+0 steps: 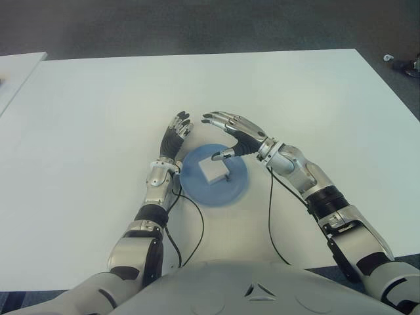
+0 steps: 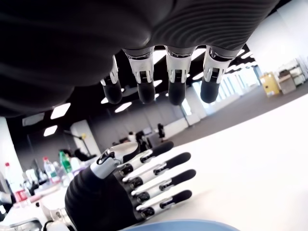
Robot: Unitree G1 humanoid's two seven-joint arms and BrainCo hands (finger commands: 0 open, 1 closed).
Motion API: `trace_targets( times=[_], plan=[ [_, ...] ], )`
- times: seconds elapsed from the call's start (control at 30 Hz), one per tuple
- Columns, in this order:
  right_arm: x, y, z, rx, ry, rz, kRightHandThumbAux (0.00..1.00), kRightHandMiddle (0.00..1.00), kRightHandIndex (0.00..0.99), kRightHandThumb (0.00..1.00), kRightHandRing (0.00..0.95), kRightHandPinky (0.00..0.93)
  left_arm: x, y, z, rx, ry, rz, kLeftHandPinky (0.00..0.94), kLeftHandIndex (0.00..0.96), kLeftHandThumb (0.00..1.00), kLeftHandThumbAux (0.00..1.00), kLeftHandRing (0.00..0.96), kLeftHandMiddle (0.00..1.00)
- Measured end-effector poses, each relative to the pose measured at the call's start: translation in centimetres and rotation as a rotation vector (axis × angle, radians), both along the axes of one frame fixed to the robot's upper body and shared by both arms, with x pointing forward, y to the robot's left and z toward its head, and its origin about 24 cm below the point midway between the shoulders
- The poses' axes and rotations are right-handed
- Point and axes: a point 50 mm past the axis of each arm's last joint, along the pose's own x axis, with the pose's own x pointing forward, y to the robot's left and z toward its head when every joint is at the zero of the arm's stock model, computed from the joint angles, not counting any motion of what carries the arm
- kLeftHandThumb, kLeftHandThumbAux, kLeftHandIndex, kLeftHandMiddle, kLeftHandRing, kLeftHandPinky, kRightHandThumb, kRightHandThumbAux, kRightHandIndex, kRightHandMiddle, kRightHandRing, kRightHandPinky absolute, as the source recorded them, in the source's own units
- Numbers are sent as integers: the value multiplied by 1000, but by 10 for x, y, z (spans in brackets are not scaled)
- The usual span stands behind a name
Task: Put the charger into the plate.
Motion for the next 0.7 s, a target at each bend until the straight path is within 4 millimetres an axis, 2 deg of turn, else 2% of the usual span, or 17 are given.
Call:
trace_targets(
  times=[0.4,0.7],
  plan=[
    [1,-2,2,9,11,-3,147,0,0,266,0,0,0,0,0,1,2,-4,134,125,0,524,128,137],
    [6,-7,6,71,28,-57,192,0,0,242,0,0,0,0,-1,4,7,-5,122,127,0,515,124,152]
  ],
)
